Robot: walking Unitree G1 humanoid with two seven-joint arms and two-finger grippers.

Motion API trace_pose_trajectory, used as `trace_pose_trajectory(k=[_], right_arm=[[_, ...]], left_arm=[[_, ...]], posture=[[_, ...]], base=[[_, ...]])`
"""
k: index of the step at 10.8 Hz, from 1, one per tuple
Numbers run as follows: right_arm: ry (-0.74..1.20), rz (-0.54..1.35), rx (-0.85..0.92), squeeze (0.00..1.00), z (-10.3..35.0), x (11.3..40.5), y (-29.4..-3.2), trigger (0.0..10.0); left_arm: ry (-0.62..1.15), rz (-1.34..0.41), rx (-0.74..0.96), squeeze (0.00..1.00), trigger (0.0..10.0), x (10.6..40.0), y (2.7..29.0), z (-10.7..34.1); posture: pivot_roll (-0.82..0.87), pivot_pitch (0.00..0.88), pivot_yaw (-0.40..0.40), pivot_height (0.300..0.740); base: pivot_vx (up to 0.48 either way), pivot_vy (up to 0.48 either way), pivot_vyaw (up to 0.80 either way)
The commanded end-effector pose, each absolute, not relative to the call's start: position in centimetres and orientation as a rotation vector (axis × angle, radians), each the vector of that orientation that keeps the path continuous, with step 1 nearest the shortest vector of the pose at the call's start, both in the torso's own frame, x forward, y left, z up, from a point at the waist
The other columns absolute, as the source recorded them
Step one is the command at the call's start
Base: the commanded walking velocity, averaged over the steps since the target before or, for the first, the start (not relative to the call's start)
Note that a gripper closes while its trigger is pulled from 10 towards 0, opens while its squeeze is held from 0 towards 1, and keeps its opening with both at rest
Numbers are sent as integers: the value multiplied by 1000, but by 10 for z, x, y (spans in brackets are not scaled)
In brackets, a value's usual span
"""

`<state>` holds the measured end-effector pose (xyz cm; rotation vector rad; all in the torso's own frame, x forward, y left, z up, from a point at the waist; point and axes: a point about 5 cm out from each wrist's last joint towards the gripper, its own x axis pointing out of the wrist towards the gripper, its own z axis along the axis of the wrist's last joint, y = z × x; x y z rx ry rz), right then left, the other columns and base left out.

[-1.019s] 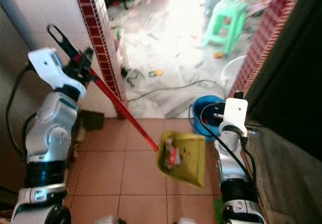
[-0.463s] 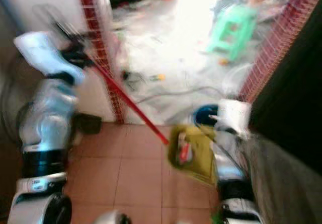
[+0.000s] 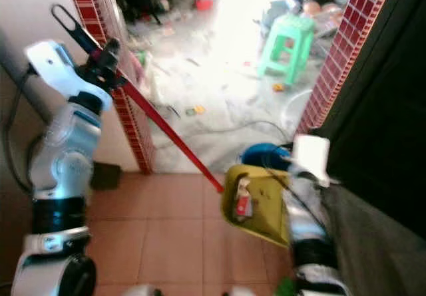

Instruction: Sweep floor

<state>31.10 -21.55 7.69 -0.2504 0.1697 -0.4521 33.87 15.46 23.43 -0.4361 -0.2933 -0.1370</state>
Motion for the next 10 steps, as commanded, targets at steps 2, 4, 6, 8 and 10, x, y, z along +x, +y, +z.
trace_pose_trajectory(k=[2,4,6,8,10], right_arm=[[106,-469,-244,0,90,315,-222,10000],[107,-468,-244,0,90,314,-221,10000],[108,-465,-242,0,89,314,-220,10000],[110,-462,-241,0,88,314,-219,10000],[111,-459,-240,0,88,314,-219,10000]], left_arm=[[-377,-138,-435,0,10000,339,155,253],[-379,-137,-431,0,10000,340,155,254],[-384,-127,-422,0,10000,341,157,255],[-385,-128,-416,0,10000,342,155,255],[-382,-129,-408,0,10000,342,152,253]], posture=[[-70,1,23,740],[-70,3,25,740],[-68,4,25,740],[-68,5,25,740],[-68,5,25,740]], base=[[480,0,0],[480,0,0],[480,0,0],[480,0,0],[480,0,0]])
